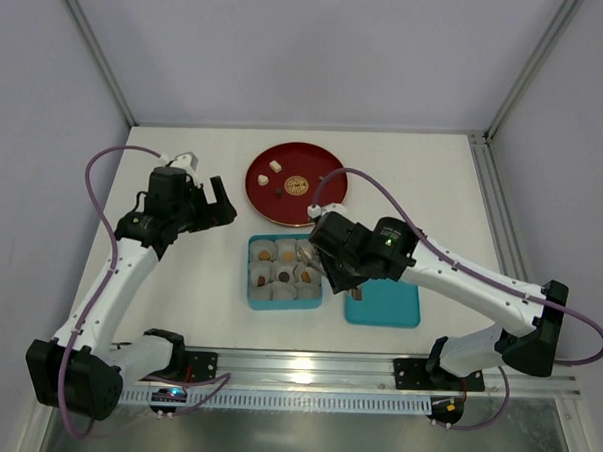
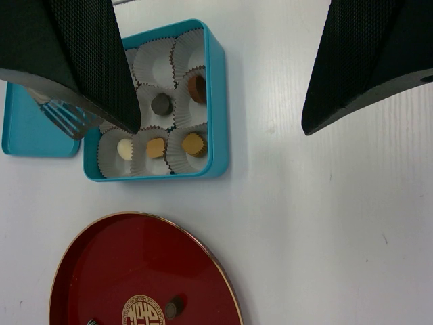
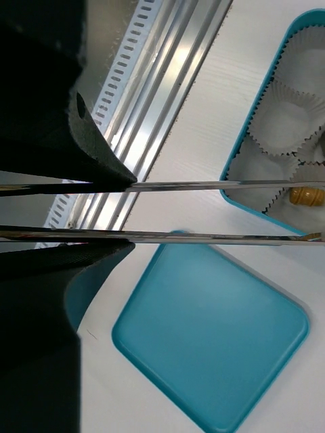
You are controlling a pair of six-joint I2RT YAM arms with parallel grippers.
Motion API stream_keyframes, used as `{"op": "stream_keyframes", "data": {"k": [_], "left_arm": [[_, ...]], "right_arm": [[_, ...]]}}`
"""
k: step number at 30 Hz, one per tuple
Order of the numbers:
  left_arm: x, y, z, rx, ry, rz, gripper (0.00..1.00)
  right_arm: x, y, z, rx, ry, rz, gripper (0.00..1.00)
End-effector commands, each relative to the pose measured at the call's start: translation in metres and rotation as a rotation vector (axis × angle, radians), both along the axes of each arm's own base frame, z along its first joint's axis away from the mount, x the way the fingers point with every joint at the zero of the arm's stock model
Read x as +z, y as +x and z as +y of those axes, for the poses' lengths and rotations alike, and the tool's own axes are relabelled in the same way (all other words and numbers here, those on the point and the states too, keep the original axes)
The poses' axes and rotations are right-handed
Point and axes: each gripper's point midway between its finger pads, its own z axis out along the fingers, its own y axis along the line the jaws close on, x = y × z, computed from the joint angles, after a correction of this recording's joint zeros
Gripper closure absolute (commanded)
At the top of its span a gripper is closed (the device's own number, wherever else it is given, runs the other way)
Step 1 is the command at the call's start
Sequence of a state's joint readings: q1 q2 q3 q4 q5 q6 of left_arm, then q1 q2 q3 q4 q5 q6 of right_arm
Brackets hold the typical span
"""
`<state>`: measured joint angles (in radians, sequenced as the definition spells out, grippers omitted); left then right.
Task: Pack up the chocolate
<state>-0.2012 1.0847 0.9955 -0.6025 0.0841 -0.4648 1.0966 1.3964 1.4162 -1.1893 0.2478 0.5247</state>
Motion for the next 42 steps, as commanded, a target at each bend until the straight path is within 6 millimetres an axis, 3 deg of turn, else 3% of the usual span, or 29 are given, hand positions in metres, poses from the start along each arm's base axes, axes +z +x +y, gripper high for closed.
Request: {"op": "stream_keyframes", "data": {"k": [1, 7, 8, 12, 15, 19, 20, 23, 24, 27, 31, 37, 42], "left_arm": [[0.008, 0.003, -0.002, -0.006, -0.022, -0.036, 0.00], [0.008, 0.003, -0.003, -0.008, -0.024, -0.032, 0.00], [0.006, 0.003, -0.003, -0.009, -0.023, -0.029, 0.00], [0.006, 0.004, -0.005, -0.014, -0.029, -0.028, 0.00], [0.007, 0.004, -0.006, -0.019, -0.034, -0.030, 0.00], [0.007, 0.004, -0.006, -0.021, -0.037, -0.029, 0.00], [0.008, 0.005, -0.006, -0.021, -0.037, -0.031, 0.00], [0.008, 0.005, -0.006, -0.021, -0.037, -0.031, 0.00], [0.008, 0.005, -0.006, -0.019, -0.037, -0.032, 0.00], [0.007, 0.005, -0.007, -0.019, -0.039, -0.032, 0.00], [0.006, 0.004, -0.007, -0.020, -0.039, -0.027, 0.00], [0.005, 0.006, -0.008, -0.025, -0.044, -0.021, 0.00], [0.005, 0.006, -0.008, -0.025, -0.044, -0.021, 0.00]], "right_arm": [[0.022, 0.023, -0.014, -0.038, 0.063, -0.058, 0.60], [0.033, 0.098, -0.050, -0.174, 0.116, -0.118, 0.60], [0.035, 0.118, -0.066, -0.239, 0.118, -0.138, 0.60], [0.036, 0.171, -0.084, -0.302, 0.124, -0.167, 0.60], [0.024, 0.223, -0.119, -0.417, 0.096, -0.175, 0.60], [0.005, 0.276, -0.130, -0.471, 0.101, -0.200, 0.60], [-0.012, 0.289, -0.133, -0.476, 0.079, -0.184, 0.60], [-0.019, 0.315, -0.143, -0.506, 0.058, -0.208, 0.60], [-0.033, 0.321, -0.147, -0.511, 0.032, -0.191, 0.59], [-0.044, 0.341, -0.158, -0.539, 0.011, -0.210, 0.56], [-0.068, 0.351, -0.167, -0.551, -0.010, -0.180, 0.55], [-0.116, 0.349, -0.171, -0.531, -0.066, -0.085, 0.52], [-0.139, 0.345, -0.172, -0.533, -0.086, -0.038, 0.47]]}}
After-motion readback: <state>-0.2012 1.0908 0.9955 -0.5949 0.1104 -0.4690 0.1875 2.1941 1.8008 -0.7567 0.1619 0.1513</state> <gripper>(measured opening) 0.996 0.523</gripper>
